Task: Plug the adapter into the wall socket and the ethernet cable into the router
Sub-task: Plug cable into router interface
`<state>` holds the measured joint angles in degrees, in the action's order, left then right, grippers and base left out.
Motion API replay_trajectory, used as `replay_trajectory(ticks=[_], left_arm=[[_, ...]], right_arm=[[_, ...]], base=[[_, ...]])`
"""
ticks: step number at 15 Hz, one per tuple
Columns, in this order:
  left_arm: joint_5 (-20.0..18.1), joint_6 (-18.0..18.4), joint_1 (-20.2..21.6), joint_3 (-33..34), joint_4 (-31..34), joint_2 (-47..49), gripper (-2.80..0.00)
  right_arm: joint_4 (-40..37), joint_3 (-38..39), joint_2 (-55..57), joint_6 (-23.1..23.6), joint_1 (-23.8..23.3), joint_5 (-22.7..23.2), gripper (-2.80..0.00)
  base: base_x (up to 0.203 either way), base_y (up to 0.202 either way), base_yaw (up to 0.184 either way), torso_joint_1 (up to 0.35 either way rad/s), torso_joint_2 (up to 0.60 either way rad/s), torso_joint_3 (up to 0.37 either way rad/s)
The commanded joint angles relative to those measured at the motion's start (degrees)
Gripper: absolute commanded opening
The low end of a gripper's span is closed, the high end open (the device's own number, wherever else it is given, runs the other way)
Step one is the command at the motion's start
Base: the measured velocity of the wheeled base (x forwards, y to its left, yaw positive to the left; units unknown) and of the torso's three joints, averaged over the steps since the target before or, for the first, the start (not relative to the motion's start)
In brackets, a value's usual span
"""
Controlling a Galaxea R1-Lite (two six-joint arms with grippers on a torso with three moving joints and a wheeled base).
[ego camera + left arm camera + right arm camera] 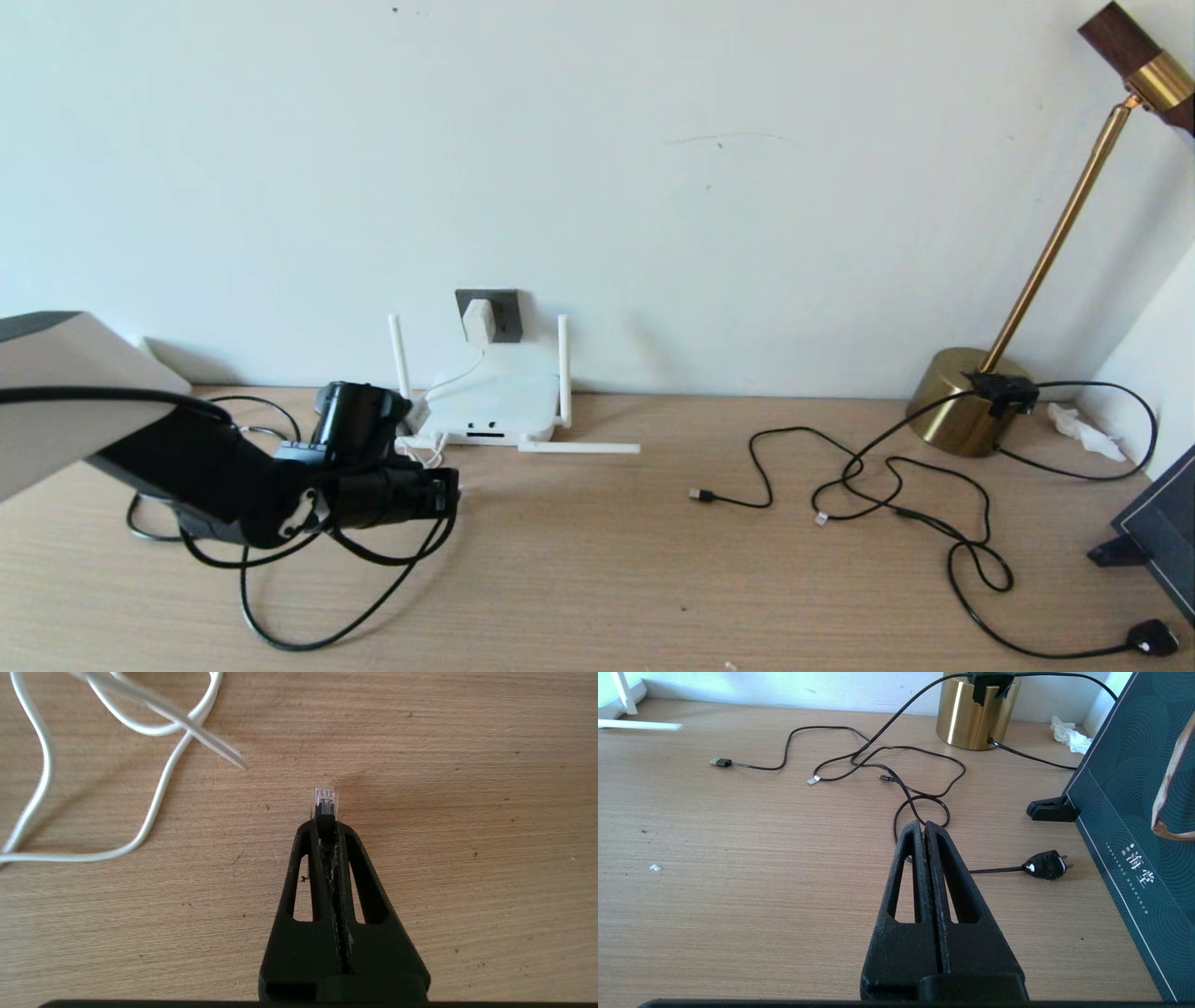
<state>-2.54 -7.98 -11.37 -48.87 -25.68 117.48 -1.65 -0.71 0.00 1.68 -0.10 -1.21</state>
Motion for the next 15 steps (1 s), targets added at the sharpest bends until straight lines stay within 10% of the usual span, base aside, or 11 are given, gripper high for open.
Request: replay_trajectory(ticks=[1, 5, 6, 15], left_arm=[[-0.1, -0.48, 0.04, 1.24, -0.86, 1.19, -2.8], [-0.17, -0.54, -0.02, 1.38, -0.95, 0.73, -2.8], [-0.19, -0.54, -0.05, 1.53, -0.95, 0.65, 0.0], [0.33, 2.14, -0.05, 4.05, -4.24, -4.64, 0.0]], right_arm=[[-0.02, 0.0, 0.09, -0.01, 0.01, -0.02, -2.8], [-0.02, 0.0, 0.09, 0.02, 0.01, -0.02, -2.8], [-0.02, 0.0, 0.09, 0.02, 0.01, 0.03, -2.8], [-0.02, 0.0, 0.09, 0.01, 0.01, 0.04, -2.8]], base=[[0.0, 0.0, 0.0, 0.0, 0.0, 0.0], [0.0, 0.0, 0.0, 0.0, 0.0, 0.0], [0.0, 0.0, 0.0, 0.0, 0.0, 0.0], [0.0, 0.0, 0.0, 0.0, 0.0, 0.0]])
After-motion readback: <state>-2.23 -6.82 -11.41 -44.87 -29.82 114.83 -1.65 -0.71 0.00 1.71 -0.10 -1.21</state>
